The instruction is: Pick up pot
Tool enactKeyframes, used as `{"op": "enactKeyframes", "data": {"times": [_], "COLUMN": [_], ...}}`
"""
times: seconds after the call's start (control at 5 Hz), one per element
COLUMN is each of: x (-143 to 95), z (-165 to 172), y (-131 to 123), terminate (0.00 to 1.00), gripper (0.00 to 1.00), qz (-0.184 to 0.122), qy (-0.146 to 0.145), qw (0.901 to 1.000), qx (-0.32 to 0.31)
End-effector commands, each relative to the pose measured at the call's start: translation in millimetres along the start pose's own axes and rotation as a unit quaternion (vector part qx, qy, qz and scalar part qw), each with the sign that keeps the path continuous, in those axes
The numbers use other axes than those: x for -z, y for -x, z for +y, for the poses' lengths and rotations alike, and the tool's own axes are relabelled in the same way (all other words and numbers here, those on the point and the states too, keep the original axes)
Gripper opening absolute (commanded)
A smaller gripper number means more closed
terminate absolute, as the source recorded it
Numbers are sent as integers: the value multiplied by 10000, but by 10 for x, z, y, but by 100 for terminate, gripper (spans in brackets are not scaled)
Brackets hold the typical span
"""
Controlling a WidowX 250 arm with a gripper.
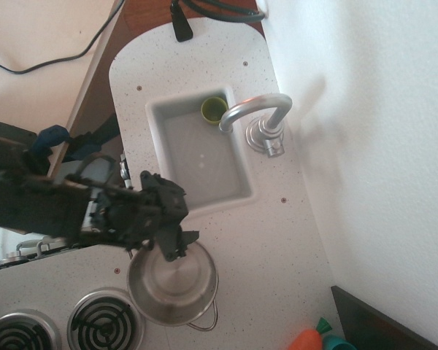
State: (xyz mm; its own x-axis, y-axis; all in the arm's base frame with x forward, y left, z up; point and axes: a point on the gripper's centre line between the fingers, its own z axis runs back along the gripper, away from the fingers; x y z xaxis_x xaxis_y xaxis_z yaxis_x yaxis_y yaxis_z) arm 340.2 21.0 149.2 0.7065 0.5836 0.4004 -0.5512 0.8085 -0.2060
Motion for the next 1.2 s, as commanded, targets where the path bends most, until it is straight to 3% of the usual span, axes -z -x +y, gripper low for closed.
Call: {"op": "enactKeyframes", "data": {"times": [0.0,0.2,0.4,0.6,1.0], "x": [80,174,208,254,306], "z": [-99,-363,-416,-402,-286], "y": [-67,-49,-28,-21,95], "terminate": [0,0,0,0,0], "gripper": [100,100,100,100,100], "qz": [100,695,615,616,1021], "qy": [159,-475,-583,-397,-363], "qw": [9998,9840,9775,9785,9776], "qx": [57,1570,1930,1930,1803]}}
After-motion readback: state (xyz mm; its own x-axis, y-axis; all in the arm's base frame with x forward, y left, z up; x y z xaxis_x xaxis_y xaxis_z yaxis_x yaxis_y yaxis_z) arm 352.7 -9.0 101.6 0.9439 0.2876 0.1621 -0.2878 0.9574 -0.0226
